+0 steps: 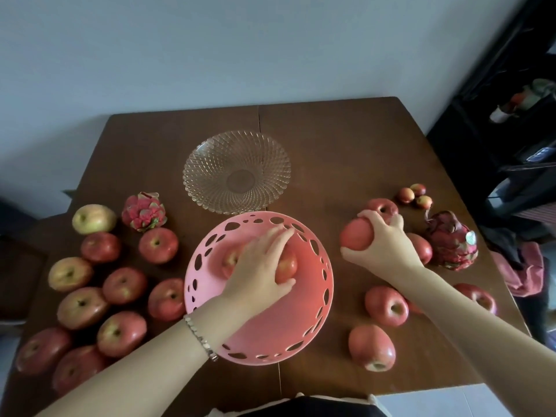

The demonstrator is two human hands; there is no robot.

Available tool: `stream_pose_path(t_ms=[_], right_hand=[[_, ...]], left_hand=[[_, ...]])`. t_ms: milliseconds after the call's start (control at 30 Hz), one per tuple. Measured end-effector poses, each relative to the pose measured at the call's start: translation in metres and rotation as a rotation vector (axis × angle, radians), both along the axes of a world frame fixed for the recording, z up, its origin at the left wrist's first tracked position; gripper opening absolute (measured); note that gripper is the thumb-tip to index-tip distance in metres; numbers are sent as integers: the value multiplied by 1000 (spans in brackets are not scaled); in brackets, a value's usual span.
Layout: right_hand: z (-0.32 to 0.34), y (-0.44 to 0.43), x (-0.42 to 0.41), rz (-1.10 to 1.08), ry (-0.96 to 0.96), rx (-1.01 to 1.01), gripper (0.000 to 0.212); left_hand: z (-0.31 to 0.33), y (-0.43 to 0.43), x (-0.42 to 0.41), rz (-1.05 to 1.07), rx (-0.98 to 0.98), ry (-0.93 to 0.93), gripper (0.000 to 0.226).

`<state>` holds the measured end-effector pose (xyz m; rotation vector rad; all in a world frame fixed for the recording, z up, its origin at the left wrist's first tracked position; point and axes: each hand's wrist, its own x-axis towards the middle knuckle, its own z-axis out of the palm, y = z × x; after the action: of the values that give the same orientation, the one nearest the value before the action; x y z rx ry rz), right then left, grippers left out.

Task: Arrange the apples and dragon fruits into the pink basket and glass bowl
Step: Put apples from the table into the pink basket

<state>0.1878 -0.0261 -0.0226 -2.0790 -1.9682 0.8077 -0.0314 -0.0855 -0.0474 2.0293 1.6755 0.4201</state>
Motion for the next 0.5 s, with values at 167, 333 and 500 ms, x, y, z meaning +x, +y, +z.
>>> stream_pose_path(t_ms=[167, 333, 500], right_hand=[[22, -24, -59, 57, 342, -241, 60], [27, -41, -79, 277, 417, -484, 62], [26, -36, -35, 451, 121, -424, 42]], left_hand=[[25, -21, 8, -110, -24, -184, 95], [15, -36, -5, 50, -82, -189, 85], [-11, -56, -23, 315, -308, -208, 83]])
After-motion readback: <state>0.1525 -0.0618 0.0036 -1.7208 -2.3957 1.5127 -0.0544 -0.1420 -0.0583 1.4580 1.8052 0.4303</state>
